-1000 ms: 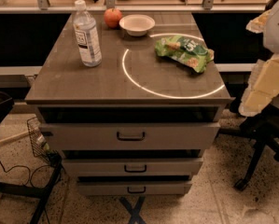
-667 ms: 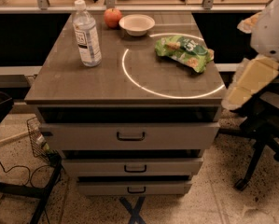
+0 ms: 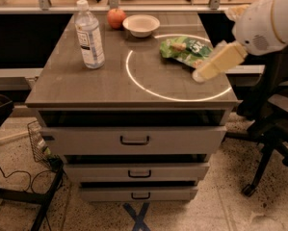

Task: Pick blue plastic bottle

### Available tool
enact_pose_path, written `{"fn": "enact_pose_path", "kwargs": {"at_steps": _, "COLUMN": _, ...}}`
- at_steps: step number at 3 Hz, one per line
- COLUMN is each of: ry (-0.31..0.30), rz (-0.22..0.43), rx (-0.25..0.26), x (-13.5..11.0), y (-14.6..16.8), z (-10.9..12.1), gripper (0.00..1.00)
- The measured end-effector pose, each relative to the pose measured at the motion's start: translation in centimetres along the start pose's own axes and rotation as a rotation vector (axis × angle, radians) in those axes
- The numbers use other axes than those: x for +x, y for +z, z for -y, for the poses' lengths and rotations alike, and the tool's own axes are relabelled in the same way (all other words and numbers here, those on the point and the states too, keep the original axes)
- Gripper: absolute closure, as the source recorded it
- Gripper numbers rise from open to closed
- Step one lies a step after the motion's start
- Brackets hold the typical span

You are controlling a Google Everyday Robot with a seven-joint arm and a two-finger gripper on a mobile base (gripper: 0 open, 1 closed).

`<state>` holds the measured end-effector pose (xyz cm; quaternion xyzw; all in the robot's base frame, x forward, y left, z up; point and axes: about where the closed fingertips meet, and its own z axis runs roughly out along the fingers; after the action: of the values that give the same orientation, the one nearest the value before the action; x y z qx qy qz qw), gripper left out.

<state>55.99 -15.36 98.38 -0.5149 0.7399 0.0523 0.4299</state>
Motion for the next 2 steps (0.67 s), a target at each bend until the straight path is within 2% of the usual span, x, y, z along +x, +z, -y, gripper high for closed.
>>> {"fn": "enact_pose_path", "kwargs": {"at_steps": 1, "ry": 0.078, "rz": 0.185, "rx": 0.015, "x": -2.73, "y": 2.43, "z": 1.71, "gripper": 0.0}}
{"fn": "enact_pose_path", "kwargs": {"at_steps": 2, "ry": 0.091, "rz": 0.204, "rx": 0.005, "x": -3.32, "y": 2.66, "z": 1.48, "gripper": 0.0}}
